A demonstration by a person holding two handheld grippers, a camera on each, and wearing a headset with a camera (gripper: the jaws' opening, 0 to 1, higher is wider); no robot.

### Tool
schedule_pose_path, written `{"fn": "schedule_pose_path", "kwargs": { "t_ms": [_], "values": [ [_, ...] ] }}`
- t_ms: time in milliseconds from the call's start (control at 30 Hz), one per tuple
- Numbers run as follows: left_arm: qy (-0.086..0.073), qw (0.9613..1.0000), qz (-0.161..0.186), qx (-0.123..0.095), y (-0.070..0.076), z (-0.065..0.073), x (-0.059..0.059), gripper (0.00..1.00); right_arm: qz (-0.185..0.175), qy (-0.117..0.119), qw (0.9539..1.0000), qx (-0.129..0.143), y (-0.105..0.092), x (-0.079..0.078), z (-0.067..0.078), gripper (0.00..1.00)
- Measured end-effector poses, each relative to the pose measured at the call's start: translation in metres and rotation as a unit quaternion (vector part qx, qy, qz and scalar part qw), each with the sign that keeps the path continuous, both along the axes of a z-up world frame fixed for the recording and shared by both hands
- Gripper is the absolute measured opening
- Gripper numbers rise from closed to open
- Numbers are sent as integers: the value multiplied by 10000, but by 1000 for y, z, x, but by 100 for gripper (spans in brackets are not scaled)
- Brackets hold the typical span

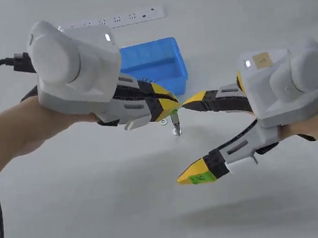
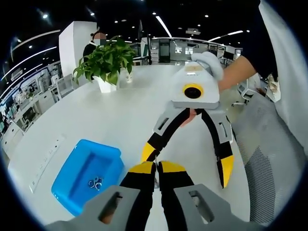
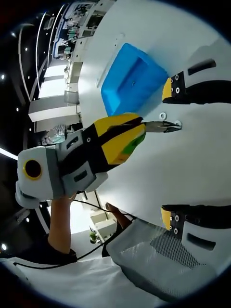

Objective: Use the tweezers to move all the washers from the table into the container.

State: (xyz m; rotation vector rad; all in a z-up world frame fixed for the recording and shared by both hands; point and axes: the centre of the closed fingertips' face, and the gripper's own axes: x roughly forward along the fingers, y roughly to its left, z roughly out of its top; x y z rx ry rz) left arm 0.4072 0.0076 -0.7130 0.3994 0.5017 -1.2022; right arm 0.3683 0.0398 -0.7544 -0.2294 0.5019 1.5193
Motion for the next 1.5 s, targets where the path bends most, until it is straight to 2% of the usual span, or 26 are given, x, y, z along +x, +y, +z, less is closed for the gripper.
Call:
{"fn": "schedule_pose_path", "kwargs": {
  "t_ms": [67,167,333,500,567,833,967,1000,1033,1067,1333,1433,1500],
  "values": [
    [13,10000,3,-3,-1,-1,-1,6,77,-164,9998,-120,2,5,-4,84],
    [0,10000,-52,45,-2,-3,-2,7,107,-159,9997,-143,5,11,-7,78],
    [24,9999,-87,85,-2,-4,-3,7,262,-244,9992,-178,6,16,-6,51],
    [34,9999,-106,103,-1,-5,-4,7,337,-367,9984,-282,4,22,-8,37],
    [20,9998,-120,125,-1,-5,-4,7,373,-338,9983,-304,3,24,-8,29],
    [84,9999,-79,86,-1,-6,-3,8,632,-438,9961,-427,5,24,-10,19],
    [84,9999,-86,110,0,-7,-3,8,650,-462,9957,-460,6,27,-9,16],
    [88,9999,-90,114,1,-7,-3,8,649,-494,9955,-472,6,28,-9,13],
    [88,9999,-87,113,1,-7,-3,8,652,-624,9946,-518,6,31,-9,12],
    [83,9999,-76,116,1,-8,-2,8,684,-587,9946,-522,6,29,-9,12],
    [68,9999,46,110,-1,-10,-2,8,738,-826,9923,-549,4,29,-11,10],
    [38,9999,89,119,-3,-11,-1,8,696,-796,9932,-487,3,30,-10,10],
    [92,9998,159,92,-4,-10,0,9,676,-788,9935,-469,2,31,-10,10]
  ]
}}
